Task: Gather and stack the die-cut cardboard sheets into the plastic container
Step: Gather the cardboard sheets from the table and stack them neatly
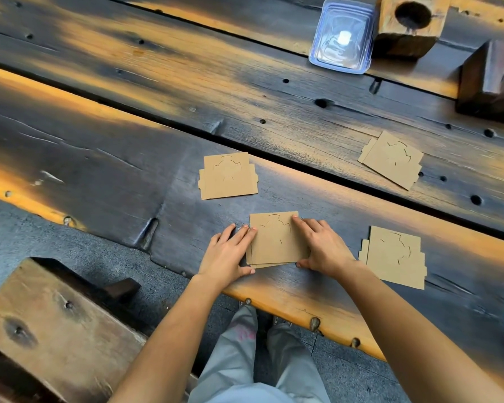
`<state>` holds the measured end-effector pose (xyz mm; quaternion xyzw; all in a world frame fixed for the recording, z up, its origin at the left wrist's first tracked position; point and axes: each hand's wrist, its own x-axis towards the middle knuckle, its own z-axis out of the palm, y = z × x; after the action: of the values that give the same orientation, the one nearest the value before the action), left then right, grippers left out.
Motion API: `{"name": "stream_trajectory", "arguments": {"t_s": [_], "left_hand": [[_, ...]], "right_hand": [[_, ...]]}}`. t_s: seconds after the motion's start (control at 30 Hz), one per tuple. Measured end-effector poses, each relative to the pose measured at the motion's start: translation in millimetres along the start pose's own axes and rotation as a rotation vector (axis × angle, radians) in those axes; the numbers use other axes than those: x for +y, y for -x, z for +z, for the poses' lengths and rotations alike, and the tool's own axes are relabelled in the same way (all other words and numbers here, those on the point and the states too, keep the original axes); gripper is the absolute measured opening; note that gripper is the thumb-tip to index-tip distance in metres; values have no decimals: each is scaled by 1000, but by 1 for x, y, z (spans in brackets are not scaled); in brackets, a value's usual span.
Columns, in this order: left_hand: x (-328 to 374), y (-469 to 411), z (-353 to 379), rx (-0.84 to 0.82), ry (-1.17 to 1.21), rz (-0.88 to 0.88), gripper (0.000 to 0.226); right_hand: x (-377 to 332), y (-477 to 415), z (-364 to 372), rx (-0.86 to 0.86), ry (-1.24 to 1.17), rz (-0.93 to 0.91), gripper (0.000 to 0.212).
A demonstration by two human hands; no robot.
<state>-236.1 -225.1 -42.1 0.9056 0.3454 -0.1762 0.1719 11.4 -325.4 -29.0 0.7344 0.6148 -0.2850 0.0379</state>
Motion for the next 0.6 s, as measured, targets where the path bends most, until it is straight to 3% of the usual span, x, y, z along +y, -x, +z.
{"name": "stream_trajectory", "arguments": {"t_s": [0.3, 0.6], "left_hand": [[10, -4, -3, 59, -146, 98, 95], [12, -8, -3, 67, -288, 208, 60]], "right_hand": [[6, 9, 7, 33, 17, 29, 116], [16, 15, 10, 34, 23, -9, 111]]}}
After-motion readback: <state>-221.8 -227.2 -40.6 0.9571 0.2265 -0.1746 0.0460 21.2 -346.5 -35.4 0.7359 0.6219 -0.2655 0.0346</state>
